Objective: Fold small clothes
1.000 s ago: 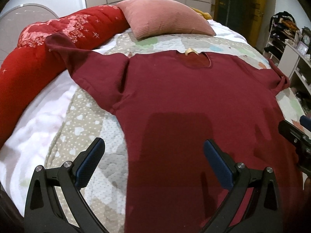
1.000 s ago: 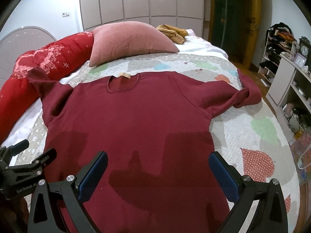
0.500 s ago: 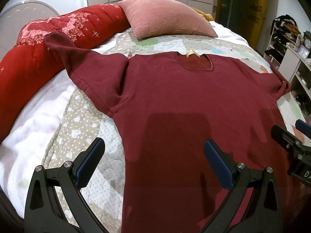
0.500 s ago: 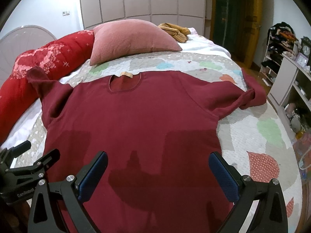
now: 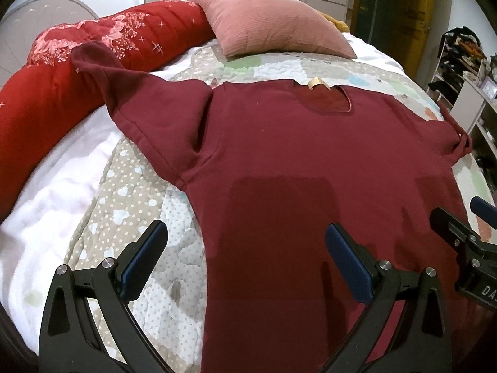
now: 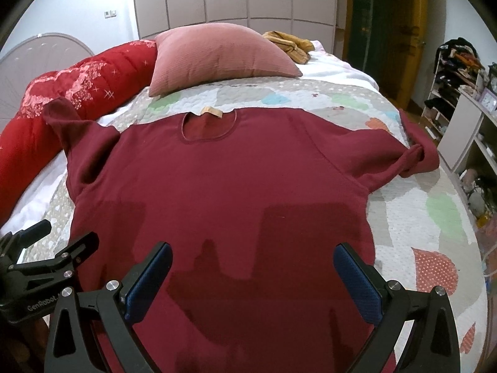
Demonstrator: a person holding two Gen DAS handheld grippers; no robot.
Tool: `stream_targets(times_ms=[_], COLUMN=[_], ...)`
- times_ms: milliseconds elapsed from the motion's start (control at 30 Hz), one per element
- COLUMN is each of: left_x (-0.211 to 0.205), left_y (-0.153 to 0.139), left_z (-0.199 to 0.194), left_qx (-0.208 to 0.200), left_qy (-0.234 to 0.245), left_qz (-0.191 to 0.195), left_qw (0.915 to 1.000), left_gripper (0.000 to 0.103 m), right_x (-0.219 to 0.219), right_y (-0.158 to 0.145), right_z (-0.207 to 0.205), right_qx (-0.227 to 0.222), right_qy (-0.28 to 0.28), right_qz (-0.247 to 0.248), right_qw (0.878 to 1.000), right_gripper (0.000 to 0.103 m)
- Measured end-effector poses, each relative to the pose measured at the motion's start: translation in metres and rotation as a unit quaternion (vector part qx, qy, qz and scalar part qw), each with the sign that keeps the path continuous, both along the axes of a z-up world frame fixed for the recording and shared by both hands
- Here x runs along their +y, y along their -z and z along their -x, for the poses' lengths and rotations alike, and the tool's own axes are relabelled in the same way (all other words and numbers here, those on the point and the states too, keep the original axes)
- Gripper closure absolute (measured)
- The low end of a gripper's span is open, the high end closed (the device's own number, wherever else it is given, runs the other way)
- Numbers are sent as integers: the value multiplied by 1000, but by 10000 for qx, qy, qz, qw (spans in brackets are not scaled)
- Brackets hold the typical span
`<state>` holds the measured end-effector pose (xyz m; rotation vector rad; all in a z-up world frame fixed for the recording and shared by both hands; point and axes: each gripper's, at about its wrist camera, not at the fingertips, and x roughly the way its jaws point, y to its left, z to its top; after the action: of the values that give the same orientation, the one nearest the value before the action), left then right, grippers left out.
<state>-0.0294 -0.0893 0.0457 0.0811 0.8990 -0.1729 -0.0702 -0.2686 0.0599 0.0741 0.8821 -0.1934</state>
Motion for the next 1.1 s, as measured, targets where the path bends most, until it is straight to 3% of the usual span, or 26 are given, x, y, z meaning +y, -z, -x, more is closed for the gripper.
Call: stream_targets(times_ms=[1100], left_x=[13], left_y=[14], left_z=[-24], left_qx=[182], left_qy=[-109], left_qz=[126], left_qw=[9997], left_gripper=[1], right_x=[22], right_y=[17], right_z=[-35], right_qx=[141], right_qy=[-244], right_qz=[47], right_qw=[9996], right_gripper=[0])
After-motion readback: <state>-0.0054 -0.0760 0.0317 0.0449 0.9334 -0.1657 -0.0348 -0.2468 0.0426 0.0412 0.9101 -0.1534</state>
